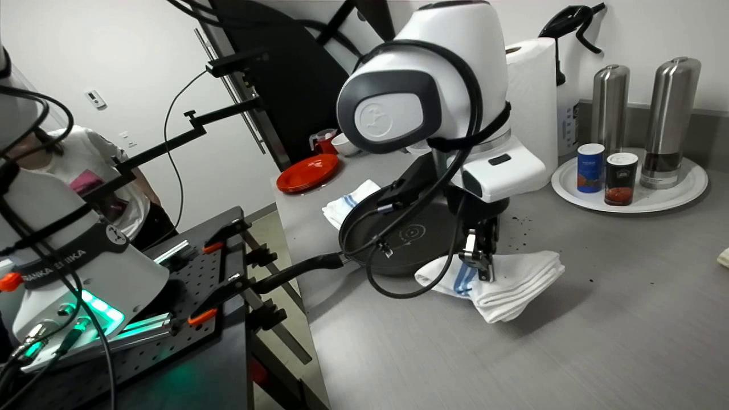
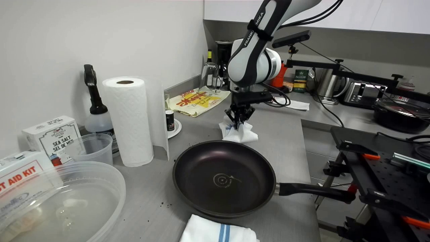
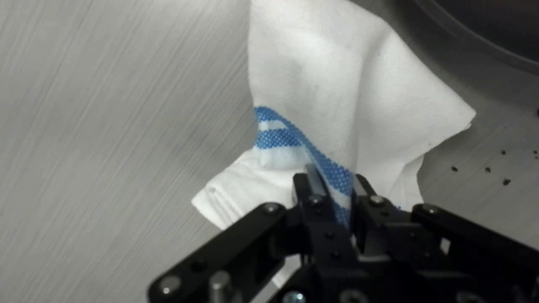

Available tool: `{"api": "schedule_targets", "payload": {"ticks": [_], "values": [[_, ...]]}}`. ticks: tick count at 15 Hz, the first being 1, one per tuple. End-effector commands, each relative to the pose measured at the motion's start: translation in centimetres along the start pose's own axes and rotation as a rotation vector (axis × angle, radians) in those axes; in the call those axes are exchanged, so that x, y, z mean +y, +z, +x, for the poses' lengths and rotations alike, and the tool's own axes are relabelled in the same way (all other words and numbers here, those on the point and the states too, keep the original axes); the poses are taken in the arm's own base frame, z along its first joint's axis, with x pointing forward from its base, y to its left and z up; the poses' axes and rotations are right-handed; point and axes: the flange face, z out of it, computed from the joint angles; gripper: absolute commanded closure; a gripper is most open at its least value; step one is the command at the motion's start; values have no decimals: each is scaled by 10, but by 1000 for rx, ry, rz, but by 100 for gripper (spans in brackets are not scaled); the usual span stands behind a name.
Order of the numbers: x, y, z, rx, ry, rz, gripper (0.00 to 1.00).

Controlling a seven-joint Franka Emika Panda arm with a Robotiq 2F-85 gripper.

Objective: Use the tea towel on the right to wipe the pan

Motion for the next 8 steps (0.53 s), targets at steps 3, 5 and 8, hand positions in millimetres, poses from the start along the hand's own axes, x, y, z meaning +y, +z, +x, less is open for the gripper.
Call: {"api": "schedule_targets", "payload": {"ticks": [3, 5, 8], "values": [[-8, -64, -5, 70, 23, 19, 97], [-17, -84, -11, 86, 15, 30, 97], [-39, -109, -35, 60, -38, 70, 97]]}}
